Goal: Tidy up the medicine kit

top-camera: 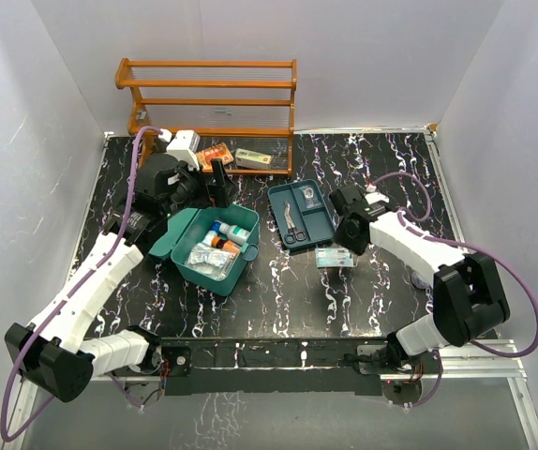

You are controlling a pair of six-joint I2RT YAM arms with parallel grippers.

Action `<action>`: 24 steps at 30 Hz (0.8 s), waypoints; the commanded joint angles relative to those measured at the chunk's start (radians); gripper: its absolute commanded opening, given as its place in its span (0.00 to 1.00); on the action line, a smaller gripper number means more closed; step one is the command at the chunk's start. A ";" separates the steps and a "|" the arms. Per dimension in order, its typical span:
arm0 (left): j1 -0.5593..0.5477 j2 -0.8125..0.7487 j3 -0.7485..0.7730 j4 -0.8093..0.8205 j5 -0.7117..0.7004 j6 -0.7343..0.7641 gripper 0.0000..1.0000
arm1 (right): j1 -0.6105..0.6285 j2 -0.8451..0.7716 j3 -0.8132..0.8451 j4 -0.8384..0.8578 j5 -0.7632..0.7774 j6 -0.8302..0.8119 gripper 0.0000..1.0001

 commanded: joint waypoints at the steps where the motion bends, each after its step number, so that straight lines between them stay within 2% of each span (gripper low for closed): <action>1: 0.004 -0.028 -0.006 0.043 0.061 -0.005 0.99 | -0.001 -0.005 -0.031 -0.013 -0.006 0.200 0.34; 5: 0.004 -0.025 -0.006 0.039 0.068 -0.002 0.99 | -0.002 0.052 -0.022 0.015 -0.042 0.217 0.33; 14: 0.004 -0.018 -0.003 0.038 0.042 0.009 0.99 | -0.010 0.153 -0.033 0.075 -0.092 0.112 0.32; 20: 0.004 -0.014 0.015 0.016 -0.007 0.040 0.99 | -0.047 0.177 -0.072 0.048 -0.027 0.013 0.32; 24: 0.004 -0.005 0.023 0.014 -0.012 0.045 0.99 | -0.083 0.183 -0.039 0.029 0.049 -0.098 0.35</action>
